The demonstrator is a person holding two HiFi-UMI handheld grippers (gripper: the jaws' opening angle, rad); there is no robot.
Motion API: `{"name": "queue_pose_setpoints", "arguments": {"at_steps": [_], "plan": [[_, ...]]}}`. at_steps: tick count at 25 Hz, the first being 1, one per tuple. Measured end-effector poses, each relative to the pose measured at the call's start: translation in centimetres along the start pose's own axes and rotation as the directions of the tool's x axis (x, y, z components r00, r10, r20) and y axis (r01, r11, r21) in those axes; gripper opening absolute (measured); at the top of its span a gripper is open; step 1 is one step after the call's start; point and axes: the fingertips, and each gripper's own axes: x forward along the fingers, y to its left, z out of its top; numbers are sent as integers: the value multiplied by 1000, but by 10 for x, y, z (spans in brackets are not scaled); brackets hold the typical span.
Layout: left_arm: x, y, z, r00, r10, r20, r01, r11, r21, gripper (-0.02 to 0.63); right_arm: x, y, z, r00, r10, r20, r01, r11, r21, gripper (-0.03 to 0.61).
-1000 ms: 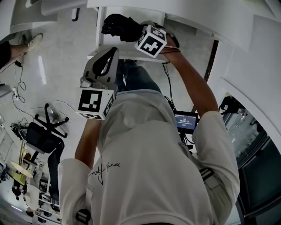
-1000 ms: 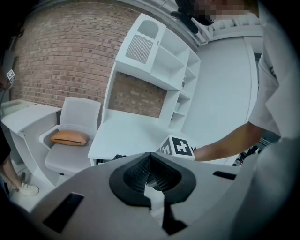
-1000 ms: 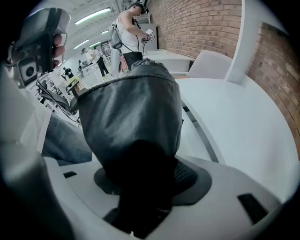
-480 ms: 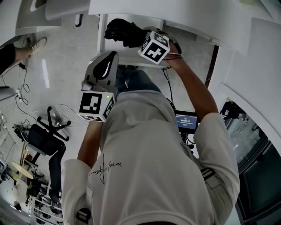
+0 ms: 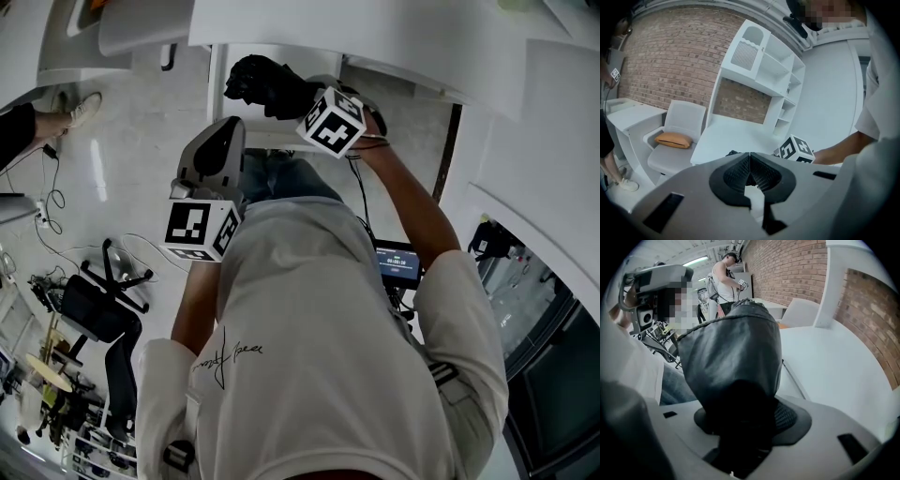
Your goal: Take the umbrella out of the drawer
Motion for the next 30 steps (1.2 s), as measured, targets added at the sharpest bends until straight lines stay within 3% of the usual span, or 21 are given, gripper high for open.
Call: {"name": "queue_pose_setpoints", "arguments": {"at_steps": [30], "plan": [[-22, -11, 20, 996, -12, 89, 12, 1000, 2, 17, -90, 5, 8, 978, -134, 162, 112, 985, 134, 238]]}}
